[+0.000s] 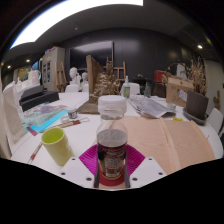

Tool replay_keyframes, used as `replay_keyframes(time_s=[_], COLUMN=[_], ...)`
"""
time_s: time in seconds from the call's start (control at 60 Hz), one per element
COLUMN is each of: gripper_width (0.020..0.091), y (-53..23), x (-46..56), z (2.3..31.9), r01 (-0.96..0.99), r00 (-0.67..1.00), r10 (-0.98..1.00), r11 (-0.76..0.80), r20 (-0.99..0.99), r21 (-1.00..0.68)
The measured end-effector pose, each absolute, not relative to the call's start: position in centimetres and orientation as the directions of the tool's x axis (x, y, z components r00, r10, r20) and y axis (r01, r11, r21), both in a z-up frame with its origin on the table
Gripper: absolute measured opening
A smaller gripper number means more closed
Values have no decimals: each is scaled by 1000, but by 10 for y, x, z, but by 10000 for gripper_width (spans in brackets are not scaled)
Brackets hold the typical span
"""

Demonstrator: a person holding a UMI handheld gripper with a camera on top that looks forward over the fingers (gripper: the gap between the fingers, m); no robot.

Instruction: Pour water

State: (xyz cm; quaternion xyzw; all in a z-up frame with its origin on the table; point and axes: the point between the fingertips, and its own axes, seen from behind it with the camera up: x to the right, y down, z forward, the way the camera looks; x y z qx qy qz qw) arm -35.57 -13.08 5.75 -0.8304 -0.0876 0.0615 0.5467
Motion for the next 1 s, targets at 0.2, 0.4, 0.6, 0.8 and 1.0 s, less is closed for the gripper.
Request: replay_keyframes(time_s=[0.2,0.4,0.6,0.8,1.0], gripper_width=[816,858,858,858,858], y=[-145,-194,-264,-305,-324], x=[-349,-332,-341,-351,-349], z=[64,119,180,208,207], r01=[70,68,24,32,19], r00=[981,993,999,999,997], r10=[191,113,32,-8,-52], r11=[-435,-474,-486,-472,-492], r20=[-17,15,9,40,51], r21=[-898,-878,-874,-881,-870])
